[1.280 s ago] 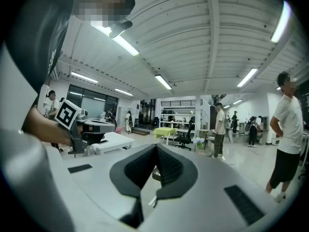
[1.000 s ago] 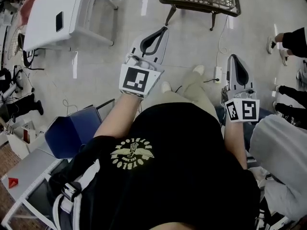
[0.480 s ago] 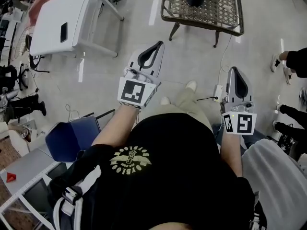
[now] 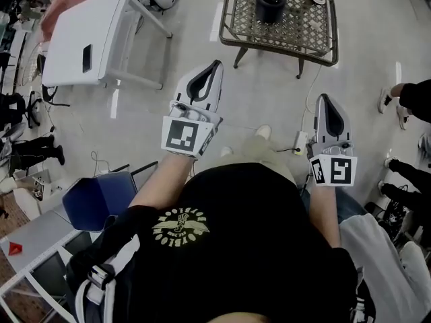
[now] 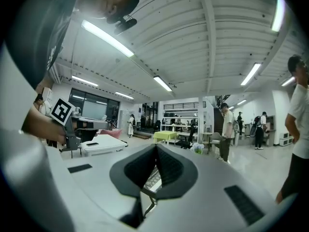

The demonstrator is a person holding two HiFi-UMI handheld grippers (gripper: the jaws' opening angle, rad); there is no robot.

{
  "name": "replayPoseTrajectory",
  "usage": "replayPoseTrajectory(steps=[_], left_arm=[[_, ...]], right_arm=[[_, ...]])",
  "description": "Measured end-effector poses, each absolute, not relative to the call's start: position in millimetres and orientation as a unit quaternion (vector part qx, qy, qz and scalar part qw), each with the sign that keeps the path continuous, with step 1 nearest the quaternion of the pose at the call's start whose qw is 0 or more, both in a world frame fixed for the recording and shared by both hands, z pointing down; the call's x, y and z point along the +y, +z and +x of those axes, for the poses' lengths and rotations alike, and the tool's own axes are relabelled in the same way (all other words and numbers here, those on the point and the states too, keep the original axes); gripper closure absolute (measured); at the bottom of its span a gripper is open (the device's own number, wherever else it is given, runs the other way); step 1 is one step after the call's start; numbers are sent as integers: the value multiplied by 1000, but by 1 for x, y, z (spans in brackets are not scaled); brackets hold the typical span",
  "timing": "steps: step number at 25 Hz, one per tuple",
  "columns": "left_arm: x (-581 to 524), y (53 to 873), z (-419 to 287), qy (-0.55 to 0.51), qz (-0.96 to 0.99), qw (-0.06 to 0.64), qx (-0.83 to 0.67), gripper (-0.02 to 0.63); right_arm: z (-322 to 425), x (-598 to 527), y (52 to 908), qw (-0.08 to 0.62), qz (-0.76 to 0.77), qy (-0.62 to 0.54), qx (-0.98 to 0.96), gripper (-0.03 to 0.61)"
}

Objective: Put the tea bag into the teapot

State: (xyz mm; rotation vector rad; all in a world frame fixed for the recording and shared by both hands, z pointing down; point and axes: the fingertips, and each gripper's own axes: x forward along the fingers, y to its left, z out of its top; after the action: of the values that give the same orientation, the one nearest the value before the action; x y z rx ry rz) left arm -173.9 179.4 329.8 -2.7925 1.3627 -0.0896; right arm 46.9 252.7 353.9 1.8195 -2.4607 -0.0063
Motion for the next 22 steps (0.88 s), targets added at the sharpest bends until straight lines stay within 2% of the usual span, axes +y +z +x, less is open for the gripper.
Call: replayPoseTrajectory(steps=[22], left_arm=[[134,300,-110,-15,-874,34,485,618]], right_arm=[[132,202,333,10,571,-11,-821,571]])
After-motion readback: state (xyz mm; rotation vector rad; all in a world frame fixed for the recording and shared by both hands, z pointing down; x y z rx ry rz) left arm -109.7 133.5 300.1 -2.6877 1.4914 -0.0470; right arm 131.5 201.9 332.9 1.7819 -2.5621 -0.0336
